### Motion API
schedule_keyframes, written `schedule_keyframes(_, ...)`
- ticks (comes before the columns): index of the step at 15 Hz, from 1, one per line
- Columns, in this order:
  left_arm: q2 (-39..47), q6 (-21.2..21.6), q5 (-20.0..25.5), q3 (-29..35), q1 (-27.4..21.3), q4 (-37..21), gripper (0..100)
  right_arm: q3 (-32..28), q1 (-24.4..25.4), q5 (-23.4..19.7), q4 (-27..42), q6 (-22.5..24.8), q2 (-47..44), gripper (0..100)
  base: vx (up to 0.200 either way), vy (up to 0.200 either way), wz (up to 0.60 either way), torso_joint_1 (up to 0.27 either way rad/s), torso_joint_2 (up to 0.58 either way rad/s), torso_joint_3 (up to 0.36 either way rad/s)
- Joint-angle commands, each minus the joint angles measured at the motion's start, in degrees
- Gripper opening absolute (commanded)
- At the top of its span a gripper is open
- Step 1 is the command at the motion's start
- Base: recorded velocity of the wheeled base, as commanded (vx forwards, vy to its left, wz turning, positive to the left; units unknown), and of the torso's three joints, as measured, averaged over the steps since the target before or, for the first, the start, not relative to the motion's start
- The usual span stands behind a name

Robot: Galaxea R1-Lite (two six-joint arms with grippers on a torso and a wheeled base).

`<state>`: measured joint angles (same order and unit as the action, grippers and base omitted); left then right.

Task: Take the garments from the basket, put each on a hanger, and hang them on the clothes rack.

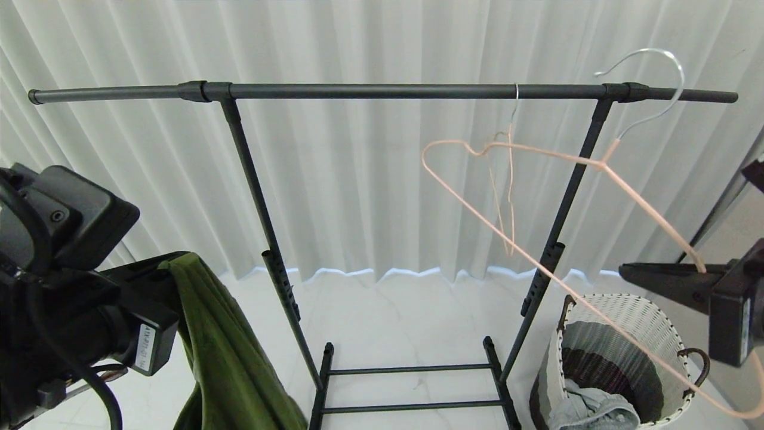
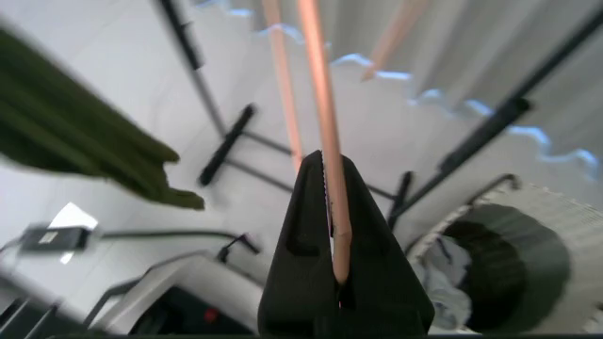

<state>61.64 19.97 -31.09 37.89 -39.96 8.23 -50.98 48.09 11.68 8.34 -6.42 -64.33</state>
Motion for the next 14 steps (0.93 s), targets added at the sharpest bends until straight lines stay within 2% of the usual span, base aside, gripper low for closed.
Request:
schedule_keyframes(1,2.7,0.1,0.0,1.9,0.0,0.0,0,3.6,7.7,-0.9,0.0,-1.6,2.3,0,0.000,0.000,0.00,0.000,0.00,0.000)
schedule_keyframes(2,4.9,-0.2,-0.2,3.9,0.1,0.1,0,5.5,10.8,-0.9,0.1,-2.2,3.1,0,0.000,0.000,0.00,0.000,0.00,0.000)
schedule_keyframes(4,9.6,-0.5,-0.5,8.8,0.3,0.1,0,7.7,13.1,-0.9,0.1,-2.2,4.1,0,0.000,0.000,0.00,0.000,0.00,0.000)
schedule_keyframes(7,16.9,-0.7,-1.4,15.1,0.7,0.2,0,8.2,16.7,-1.0,0.1,-2.5,5.4,0,0.000,0.000,0.00,0.000,0.00,0.000)
schedule_keyframes(9,21.2,-2.7,-3.0,18.6,0.8,0.3,0,8.3,20.4,-1.0,0.2,-3.2,5.5,0,0.000,0.000,0.00,0.000,0.00,0.000)
schedule_keyframes(12,26.6,-7.2,-7.0,25.1,-0.2,0.2,0,8.4,21.6,-1.0,0.1,-3.5,5.0,0,0.000,0.000,0.00,0.000,0.00,0.000)
schedule_keyframes(14,27.8,-7.4,-7.0,27.3,-1.1,0.3,0,8.3,21.5,-0.9,0.0,-3.6,4.2,0,0.000,0.000,0.00,0.000,0.00,0.000)
